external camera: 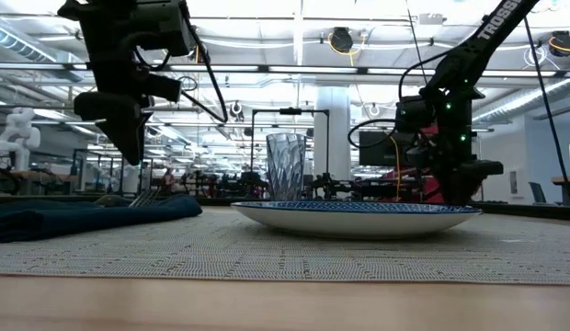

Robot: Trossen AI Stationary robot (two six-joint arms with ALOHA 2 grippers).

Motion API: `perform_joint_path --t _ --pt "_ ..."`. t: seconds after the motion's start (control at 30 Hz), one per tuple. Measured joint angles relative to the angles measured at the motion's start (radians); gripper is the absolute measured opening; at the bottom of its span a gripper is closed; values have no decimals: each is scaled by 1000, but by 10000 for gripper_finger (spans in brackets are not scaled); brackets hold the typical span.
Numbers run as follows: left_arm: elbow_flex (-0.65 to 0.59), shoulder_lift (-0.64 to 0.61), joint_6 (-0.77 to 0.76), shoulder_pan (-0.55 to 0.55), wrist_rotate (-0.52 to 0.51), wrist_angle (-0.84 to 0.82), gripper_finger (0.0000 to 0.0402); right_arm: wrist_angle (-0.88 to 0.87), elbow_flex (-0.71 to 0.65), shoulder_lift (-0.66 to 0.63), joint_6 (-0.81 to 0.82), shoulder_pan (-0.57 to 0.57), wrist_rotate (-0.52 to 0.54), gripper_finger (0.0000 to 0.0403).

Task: Set table place
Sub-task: Put the silver spoon to the right of the blue plate on the gray placemat

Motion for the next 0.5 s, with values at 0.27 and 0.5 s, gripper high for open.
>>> perform_joint_path --t 0.27,0.5 --pt "0 0 1 0 0 -1 130 10 0 0 -11 5 -7 140" --pt "0 0 1 0 0 18 130 15 1 44 0 -26 -20 137"
